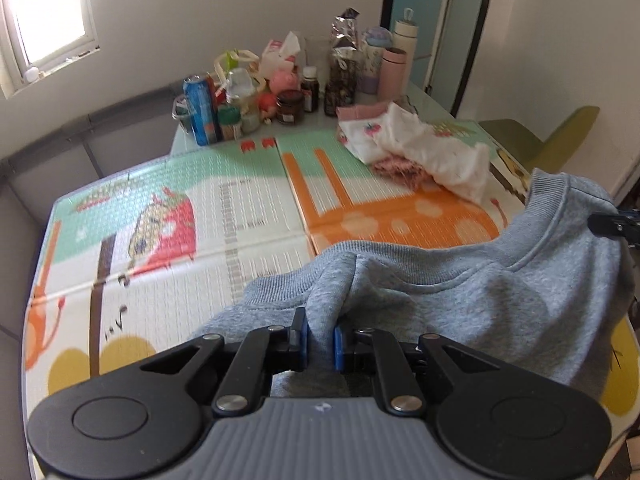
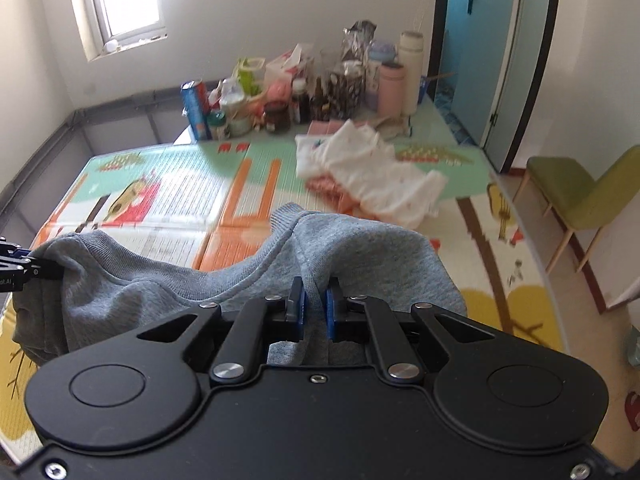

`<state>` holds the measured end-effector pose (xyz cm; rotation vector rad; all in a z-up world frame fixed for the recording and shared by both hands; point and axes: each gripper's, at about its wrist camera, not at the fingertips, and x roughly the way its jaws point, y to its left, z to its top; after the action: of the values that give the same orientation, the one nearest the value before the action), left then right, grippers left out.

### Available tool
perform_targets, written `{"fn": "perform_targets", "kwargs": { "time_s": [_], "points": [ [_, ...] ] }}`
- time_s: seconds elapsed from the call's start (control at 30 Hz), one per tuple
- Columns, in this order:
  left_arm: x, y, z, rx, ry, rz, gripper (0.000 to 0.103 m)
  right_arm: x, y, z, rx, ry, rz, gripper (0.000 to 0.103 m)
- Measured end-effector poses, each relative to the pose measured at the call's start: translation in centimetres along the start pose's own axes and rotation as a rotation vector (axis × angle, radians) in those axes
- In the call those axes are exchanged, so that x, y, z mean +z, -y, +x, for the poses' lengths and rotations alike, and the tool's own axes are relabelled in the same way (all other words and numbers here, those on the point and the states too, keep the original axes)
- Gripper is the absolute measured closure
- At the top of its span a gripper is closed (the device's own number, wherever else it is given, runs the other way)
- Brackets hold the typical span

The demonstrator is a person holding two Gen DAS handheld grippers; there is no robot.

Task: Fold clothes
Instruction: 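Grasp the sweatshirt collar edge with both grippers, then lift the collar with both grippers and shake the sweatshirt out flat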

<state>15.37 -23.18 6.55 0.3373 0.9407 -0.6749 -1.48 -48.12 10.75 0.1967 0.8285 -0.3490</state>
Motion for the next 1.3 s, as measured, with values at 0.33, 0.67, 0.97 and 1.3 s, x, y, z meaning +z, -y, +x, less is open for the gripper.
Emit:
{"fn": "perform_targets", "kwargs": {
  "time_s": [0.33,0.67,0.97,1.3],
  "points": [
    [4.6,-1.1,7.2,0.042,-0.048,-0.026,0.09,3.6,0.9,7.1,-0.07,-0.023,0.039,0.095],
    [5.0,-1.3,15.4,0.082,-0.162,-0.026,0.089,2.9,1.7,16.4,-0.084,-0.12,0.081,0.095],
    [3.1,-1.3,21.9,0.111,-0.313,-0.014,0.083,1.0,1.4,22.9,-0.123,-0.234,0.071,0.095],
    [1.7,-0.8,24.1,0.164,-0.37,0.03,0.051,-1.2,2.1,25.6,-0.135,-0.315,0.095,0.081]
  ]
}}
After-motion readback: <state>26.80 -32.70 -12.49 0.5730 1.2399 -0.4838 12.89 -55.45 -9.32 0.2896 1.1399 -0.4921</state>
